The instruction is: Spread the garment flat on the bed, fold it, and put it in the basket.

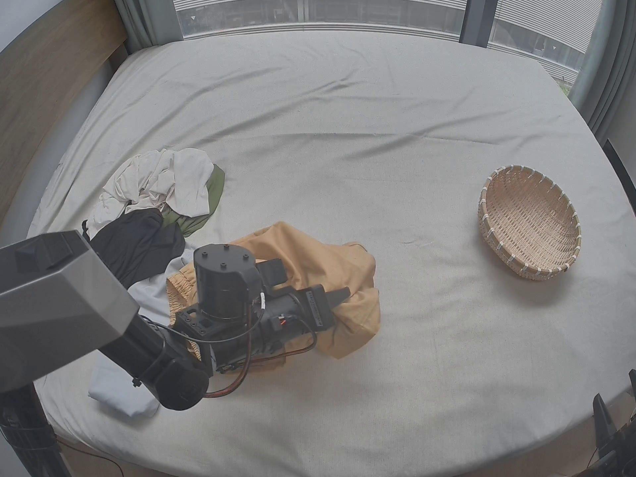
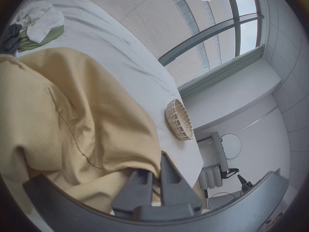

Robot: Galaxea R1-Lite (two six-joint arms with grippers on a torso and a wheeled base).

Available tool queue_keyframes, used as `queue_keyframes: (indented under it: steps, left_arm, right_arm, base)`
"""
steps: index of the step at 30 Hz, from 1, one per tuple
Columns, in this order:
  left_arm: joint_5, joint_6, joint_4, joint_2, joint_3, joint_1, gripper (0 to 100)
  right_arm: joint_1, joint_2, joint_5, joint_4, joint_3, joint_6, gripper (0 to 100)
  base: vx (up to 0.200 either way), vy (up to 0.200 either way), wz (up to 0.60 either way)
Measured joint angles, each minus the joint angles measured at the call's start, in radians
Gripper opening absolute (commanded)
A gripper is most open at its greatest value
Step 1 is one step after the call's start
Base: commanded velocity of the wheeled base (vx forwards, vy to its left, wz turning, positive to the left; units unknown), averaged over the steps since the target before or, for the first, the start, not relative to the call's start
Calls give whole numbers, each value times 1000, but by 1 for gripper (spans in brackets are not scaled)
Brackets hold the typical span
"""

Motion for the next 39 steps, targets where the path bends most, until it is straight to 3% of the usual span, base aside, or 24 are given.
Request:
queue_keyframes:
  steps: [28, 29, 39]
  left_arm:
    - [3, -24, -4, 124, -178, -79, 0]
    - [3, -24, -5, 127, -179, -82, 100]
    - [34, -29, -16, 144, -187, -106, 100]
  right_arm:
    - [0, 0, 0, 0, 0, 0, 100]
    - [0, 0, 0, 0, 0, 0, 100]
    - [0, 0, 0, 0, 0, 0, 100]
  base:
    - [0, 0, 0]
    - [0, 0, 0]
    - [0, 0, 0]
